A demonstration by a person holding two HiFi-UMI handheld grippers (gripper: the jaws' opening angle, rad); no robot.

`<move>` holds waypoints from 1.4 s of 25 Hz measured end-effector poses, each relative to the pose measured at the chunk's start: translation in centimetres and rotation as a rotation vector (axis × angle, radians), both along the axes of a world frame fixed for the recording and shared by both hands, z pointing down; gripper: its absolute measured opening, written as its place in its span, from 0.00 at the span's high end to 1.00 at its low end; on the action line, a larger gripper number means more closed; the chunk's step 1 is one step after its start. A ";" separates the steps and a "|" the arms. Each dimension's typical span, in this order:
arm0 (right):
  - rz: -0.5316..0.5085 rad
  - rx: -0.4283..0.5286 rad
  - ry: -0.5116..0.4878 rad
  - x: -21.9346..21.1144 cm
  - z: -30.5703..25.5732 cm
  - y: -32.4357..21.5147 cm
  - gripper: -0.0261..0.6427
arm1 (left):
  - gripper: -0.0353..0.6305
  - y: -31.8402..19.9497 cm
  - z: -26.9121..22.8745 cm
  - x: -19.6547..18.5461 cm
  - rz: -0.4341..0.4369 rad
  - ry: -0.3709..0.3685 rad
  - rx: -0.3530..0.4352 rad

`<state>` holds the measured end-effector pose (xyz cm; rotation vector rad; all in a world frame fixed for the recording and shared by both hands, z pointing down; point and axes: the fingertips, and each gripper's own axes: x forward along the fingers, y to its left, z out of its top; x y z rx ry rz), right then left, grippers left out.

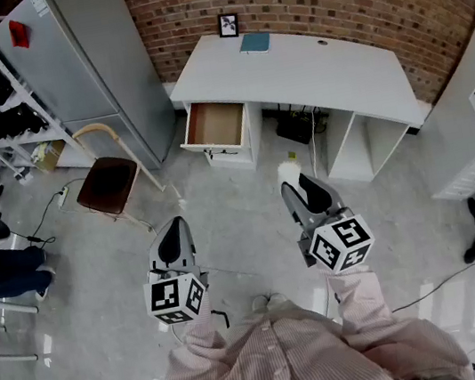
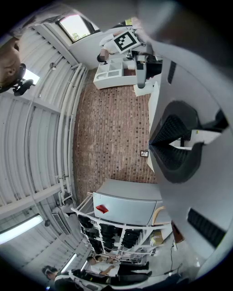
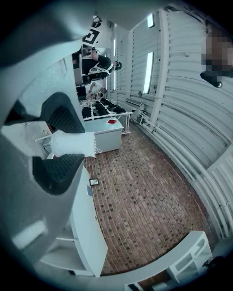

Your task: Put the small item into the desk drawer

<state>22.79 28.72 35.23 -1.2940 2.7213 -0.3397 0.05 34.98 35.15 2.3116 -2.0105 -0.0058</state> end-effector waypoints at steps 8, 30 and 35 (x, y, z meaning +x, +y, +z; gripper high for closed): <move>0.002 0.006 -0.022 1.4 -0.2 0.7 0.74 | 0.95 0.8 -0.4 1.2 -0.005 -0.001 0.004; -0.035 -0.017 -0.026 0.5 1.9 -4.1 0.74 | 0.95 -3.8 1.5 1.1 -0.016 0.024 -0.016; -0.036 -0.037 -0.016 -1.6 2.7 -8.4 0.74 | 0.95 -8.3 2.1 -1.2 -0.019 0.038 -0.029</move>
